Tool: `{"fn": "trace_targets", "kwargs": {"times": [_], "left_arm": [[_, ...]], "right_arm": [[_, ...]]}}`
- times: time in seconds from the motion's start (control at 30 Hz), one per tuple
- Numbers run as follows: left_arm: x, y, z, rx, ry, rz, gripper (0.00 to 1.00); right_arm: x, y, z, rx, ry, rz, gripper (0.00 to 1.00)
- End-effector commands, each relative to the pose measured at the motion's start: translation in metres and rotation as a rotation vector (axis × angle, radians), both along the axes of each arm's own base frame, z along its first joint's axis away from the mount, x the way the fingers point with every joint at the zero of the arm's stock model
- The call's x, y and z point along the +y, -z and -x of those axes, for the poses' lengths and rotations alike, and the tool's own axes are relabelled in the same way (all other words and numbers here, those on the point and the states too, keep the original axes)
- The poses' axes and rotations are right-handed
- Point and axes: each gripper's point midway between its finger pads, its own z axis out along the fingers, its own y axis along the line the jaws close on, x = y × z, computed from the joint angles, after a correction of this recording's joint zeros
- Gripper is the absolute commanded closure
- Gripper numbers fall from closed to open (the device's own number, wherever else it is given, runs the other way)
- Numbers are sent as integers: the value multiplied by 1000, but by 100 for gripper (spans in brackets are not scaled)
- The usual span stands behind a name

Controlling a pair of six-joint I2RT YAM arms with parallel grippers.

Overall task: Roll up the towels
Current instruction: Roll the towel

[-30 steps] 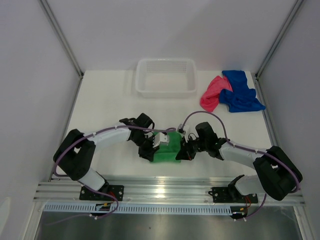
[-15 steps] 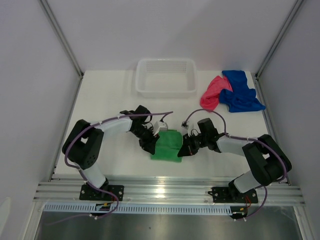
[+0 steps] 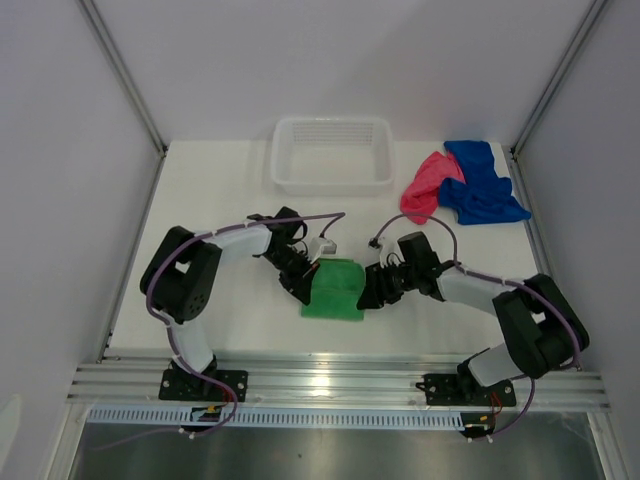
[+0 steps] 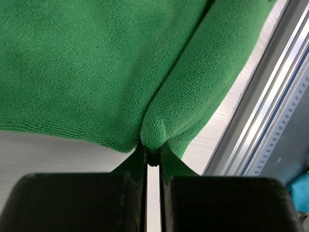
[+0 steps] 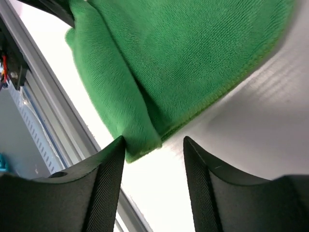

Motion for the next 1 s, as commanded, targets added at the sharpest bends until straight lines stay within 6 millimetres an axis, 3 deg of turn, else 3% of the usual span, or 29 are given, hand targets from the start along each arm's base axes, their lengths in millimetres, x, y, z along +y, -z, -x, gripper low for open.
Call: {"fn": "trace_targets", "kwargs": {"times": [0.0, 0.07, 0.13, 0.23, 0.27, 0.3, 0.37, 0.5, 0.67, 0.83, 0.97], "left_arm": [[15, 14, -20, -51, -44, -93, 99], [15, 12, -21, -55, -47, -90, 99], [15, 13, -22, -57, -50, -94, 99], [15, 13, -22, -57, -51, -94, 99], [15, 12, -22, -58, -51, -93, 99], [15, 13, -22, -58, -52, -93, 99], [14, 12, -22, -60, -51, -89, 99], [13, 9, -24, -73, -57, -82, 94], [14, 8, -25, -82, -60, -87, 90], [15, 5, -27, -106, -56, -84, 83], [20, -1, -35, -171, -63, -101, 63]], "right_arm": [[-8, -33, -16, -107, 52, 27, 45], [-11, -50, -16, -149, 74, 16, 46], [-13, -53, -15, -174, 102, 2, 49], [-4, -66, -10, -202, 142, -69, 72], [7, -70, -5, -247, 111, -116, 80], [17, -81, -5, -294, 96, -171, 84], [27, -83, 1, -306, 67, -215, 90], [46, -74, 5, -249, 4, -237, 97], [49, -34, -2, -138, 33, -158, 100], [49, -16, -7, -88, 72, -120, 100], [46, -12, -10, -66, 104, -117, 100]]}}
